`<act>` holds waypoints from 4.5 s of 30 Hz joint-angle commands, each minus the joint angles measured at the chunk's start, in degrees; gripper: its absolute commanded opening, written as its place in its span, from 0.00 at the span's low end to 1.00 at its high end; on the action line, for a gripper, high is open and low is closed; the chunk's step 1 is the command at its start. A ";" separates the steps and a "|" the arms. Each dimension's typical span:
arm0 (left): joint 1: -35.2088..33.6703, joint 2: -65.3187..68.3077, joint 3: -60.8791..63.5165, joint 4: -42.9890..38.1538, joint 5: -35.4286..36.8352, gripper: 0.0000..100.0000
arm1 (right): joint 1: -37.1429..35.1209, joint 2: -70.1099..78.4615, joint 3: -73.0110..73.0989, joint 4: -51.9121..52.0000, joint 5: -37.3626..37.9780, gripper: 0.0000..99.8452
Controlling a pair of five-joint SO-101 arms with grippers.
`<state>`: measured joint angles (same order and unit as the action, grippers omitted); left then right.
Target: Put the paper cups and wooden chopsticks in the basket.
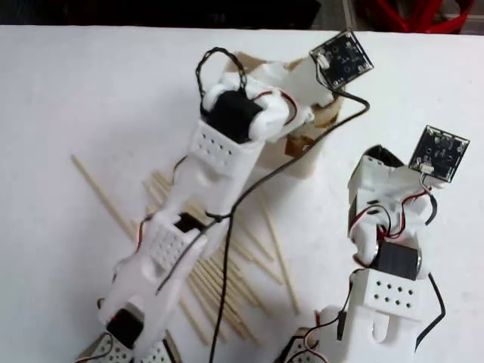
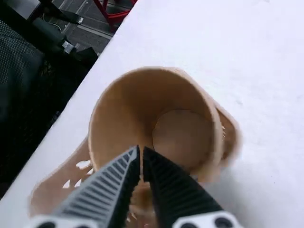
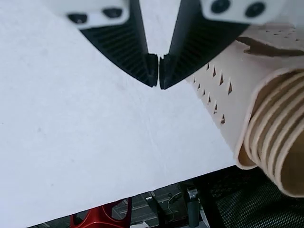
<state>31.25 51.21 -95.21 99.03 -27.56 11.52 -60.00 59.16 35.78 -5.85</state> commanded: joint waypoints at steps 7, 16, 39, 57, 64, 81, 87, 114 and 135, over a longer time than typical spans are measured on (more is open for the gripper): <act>0.57 -4.62 -0.62 -1.76 0.62 0.04 | 0.04 -0.75 -0.44 -1.10 0.53 0.02; 0.48 -14.73 -0.53 -1.76 0.70 0.04 | 0.04 -0.75 -0.44 -1.10 0.53 0.02; -20.70 -42.51 6.86 3.69 4.48 0.04 | -2.42 -0.75 -0.44 0.57 0.70 0.06; -37.41 -94.37 84.92 -9.14 9.41 0.02 | -7.52 -0.75 0.00 2.51 7.03 0.06; -43.47 -117.76 122.37 -27.78 9.76 0.02 | -7.60 -1.36 -0.26 3.47 7.21 0.06; -58.33 -144.31 175.03 -50.81 15.74 0.03 | -37.32 -0.57 -11.43 24.84 23.65 0.06; -58.33 -152.40 182.15 -49.85 15.74 0.03 | -48.66 10.07 -12.92 24.75 23.65 0.07; -58.42 -155.91 184.62 -48.35 15.30 0.03 | -55.52 70.20 -39.47 20.79 24.09 0.16; -58.42 -155.91 184.70 -48.35 15.21 0.03 | -52.35 75.47 -39.82 21.14 34.64 0.02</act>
<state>-26.68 -103.96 89.76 50.68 -12.53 -41.32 15.34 19.96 56.53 28.18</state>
